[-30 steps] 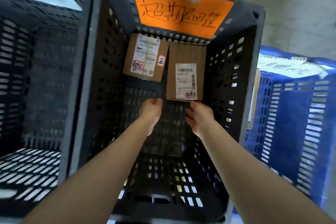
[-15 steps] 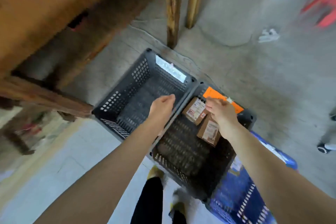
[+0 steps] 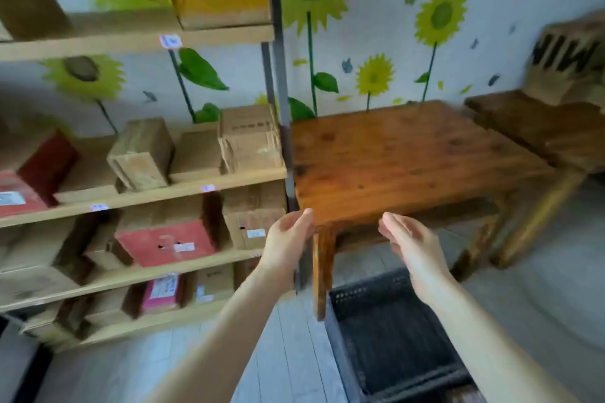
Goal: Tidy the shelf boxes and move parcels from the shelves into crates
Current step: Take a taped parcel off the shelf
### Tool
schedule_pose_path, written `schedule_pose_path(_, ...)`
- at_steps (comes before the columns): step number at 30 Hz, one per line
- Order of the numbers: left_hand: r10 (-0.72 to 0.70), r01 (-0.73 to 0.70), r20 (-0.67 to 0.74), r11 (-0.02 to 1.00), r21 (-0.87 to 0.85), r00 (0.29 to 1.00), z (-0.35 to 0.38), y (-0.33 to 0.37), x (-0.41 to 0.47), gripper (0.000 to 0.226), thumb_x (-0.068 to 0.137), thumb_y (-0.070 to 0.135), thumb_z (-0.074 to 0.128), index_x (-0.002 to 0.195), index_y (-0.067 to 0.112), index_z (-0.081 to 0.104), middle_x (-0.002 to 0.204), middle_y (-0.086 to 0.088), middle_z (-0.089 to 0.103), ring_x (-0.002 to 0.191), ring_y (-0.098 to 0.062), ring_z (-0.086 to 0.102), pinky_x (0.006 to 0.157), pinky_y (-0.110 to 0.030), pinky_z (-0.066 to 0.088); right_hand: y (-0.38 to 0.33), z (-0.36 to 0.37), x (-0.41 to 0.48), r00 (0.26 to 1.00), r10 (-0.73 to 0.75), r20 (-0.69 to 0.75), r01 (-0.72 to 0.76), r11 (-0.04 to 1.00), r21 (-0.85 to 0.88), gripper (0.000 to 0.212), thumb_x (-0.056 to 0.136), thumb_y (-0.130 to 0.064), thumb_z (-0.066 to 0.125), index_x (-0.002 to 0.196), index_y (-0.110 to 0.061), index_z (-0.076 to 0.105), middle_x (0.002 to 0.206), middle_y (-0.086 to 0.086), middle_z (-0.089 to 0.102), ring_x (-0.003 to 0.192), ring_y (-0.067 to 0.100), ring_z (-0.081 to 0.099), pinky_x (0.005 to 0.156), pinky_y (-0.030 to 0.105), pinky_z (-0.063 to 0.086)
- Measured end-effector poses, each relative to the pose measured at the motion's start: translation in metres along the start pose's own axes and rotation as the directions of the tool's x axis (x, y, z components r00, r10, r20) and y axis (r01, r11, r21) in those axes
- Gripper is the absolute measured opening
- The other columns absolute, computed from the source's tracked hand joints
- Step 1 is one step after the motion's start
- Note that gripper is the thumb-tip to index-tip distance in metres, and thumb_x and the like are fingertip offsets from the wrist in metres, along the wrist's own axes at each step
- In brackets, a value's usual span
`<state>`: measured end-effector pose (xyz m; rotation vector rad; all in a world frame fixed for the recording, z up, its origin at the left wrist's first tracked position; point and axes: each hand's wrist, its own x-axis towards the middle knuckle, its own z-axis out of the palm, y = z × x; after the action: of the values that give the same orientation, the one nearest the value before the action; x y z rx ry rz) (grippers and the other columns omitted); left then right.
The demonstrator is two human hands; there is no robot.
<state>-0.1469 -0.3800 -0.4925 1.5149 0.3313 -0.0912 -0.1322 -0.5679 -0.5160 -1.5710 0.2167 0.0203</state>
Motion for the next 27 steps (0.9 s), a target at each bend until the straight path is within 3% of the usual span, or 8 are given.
schedule_pose_path(2,0.067,-0.069,-0.065,0.997,-0.02,0.996,-0.045,0.03,-0.01,0.021,0.09,0.036,0.052,0.085,0.025,0.069,0.089,0.009,0.071,0.088,-0.004,0.064,0.075,-0.018,0.046,-0.036,0.041,-0.004,0.993,-0.064,0.095,0.065,0.998,0.001,0.012,0.084,-0.043,0.059,0.089,-0.033,0.061,0.111,-0.006,0.065,0.108,0.012,0.058,0.097,0.031,0.042)
schedule_pose_path(7,0.208,-0.221,-0.207,0.975,-0.04,0.956,-0.151,0.086,-0.02,0.009,0.089,0.035,0.055,0.088,0.028,0.061,0.099,0.004,0.068,0.098,-0.011,0.061,0.09,-0.029,0.043,-0.104,0.153,-0.012,0.95,-0.238,0.201,0.221,0.97,0.106,0.007,0.085,-0.033,0.061,0.089,-0.028,0.063,0.106,-0.003,0.068,0.101,0.007,0.062,0.084,0.02,0.044)
schedule_pose_path(13,0.309,-0.317,-0.267,0.948,0.013,0.913,-0.231,0.134,-0.007,0.008,0.09,0.033,0.054,0.093,0.029,0.06,0.107,0.001,0.067,0.106,-0.015,0.06,0.097,-0.033,0.044,-0.152,0.243,-0.016,0.896,-0.362,0.258,0.34,0.932,0.127,0.006,0.085,-0.035,0.061,0.089,-0.031,0.063,0.108,-0.004,0.068,0.106,0.008,0.061,0.098,0.029,0.042)
schedule_pose_path(18,0.373,-0.376,-0.228,0.926,0.031,0.9,-0.238,0.177,0.023,0.036,0.09,0.036,0.054,0.12,0.015,0.057,0.115,-0.002,0.064,0.111,-0.018,0.057,0.104,-0.04,0.041,-0.185,0.26,0.006,0.88,-0.428,0.205,0.421,0.904,0.081,0.002,0.085,-0.037,0.06,0.086,-0.035,0.061,0.109,-0.005,0.065,0.11,0.012,0.058,0.1,0.032,0.043)
schedule_pose_path(21,0.422,-0.419,-0.195,0.906,0.055,0.886,-0.23,0.201,0.047,0.032,0.091,0.034,0.053,0.117,0.017,0.058,0.113,-0.002,0.064,0.11,-0.018,0.056,0.105,-0.042,0.04,-0.207,0.259,0.032,0.87,-0.468,0.155,0.464,0.884,0.06,0.001,0.087,-0.036,0.059,0.087,-0.036,0.06,0.108,-0.006,0.064,0.109,0.013,0.058,0.099,0.034,0.043)
schedule_pose_path(24,0.462,-0.456,-0.186,0.886,0.08,0.867,-0.217,0.227,0.076,0.013,0.091,0.031,0.053,0.096,0.021,0.06,0.109,-0.005,0.064,0.109,-0.021,0.057,0.102,-0.042,0.042,-0.229,0.256,0.066,0.858,-0.508,0.078,0.506,0.861,0.047,0.007,0.087,-0.034,0.059,0.093,-0.03,0.06,0.108,-0.004,0.063,0.109,0.015,0.057,0.097,0.033,0.044)
schedule_pose_path(27,0.493,-0.49,-0.237,0.869,0.077,0.837,-0.204,0.251,0.11,0.024,0.09,0.029,0.055,0.109,0.015,0.058,0.114,-0.009,0.063,0.106,-0.021,0.057,0.097,-0.036,0.044,-0.252,0.253,0.105,0.83,-0.557,0.004,0.557,0.83,0.024,0.027,0.089,-0.032,0.057,0.112,-0.02,0.058,0.115,-0.002,0.06,0.112,0.013,0.054,0.094,0.027,0.042)
